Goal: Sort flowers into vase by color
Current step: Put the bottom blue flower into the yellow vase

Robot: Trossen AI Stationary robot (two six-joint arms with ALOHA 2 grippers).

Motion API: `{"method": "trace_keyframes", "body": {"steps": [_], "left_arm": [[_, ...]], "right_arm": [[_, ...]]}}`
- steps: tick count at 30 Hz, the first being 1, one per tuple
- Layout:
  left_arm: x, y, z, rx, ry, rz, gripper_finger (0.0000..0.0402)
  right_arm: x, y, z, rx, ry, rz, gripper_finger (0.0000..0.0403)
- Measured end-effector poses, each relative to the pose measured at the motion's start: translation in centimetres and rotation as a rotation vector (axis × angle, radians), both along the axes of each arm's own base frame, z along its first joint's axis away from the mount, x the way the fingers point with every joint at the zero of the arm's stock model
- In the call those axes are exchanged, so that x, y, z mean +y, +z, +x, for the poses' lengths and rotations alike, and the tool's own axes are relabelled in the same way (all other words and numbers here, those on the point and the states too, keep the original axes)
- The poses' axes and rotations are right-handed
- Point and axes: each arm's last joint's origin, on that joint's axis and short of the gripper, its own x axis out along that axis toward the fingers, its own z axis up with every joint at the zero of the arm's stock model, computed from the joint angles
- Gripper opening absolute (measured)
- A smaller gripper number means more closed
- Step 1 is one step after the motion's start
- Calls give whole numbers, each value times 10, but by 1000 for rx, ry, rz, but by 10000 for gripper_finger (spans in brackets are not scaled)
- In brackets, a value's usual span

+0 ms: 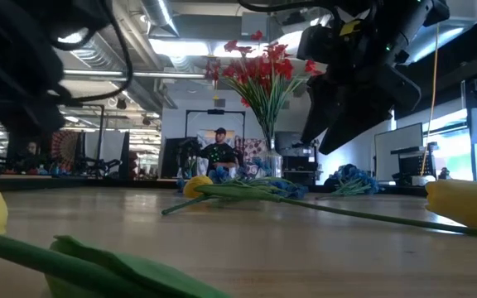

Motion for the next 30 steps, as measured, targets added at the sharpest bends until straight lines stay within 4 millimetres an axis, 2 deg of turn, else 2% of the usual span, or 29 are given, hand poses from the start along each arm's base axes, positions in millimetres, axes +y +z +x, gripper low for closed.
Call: {"method": "trace_keyframes", "body": {"steps": [6,9,14,17,20,26,30], "left_arm": [[30,4,-2,-76,-51,170,351],[45,14,-1,-203,-71,303,351],[63,35,15,-597,-104,624,347],[70,39,25,-852,-93,810,346],[74,39,31,-1058,6,989,348],[79,38,34,-1192,103,1207,349],[84,32,55,-1151,137,1226,346]], "right_arm": [[0,0,0,1,0,0,324],[0,0,-1,3,-29,17,324],[2,-1,1,-24,-89,156,324],[4,-4,2,-56,-100,228,324],[4,-4,3,-77,-144,244,324],[3,-2,6,-134,-191,231,324],[1,0,8,-160,-196,227,324]]}}
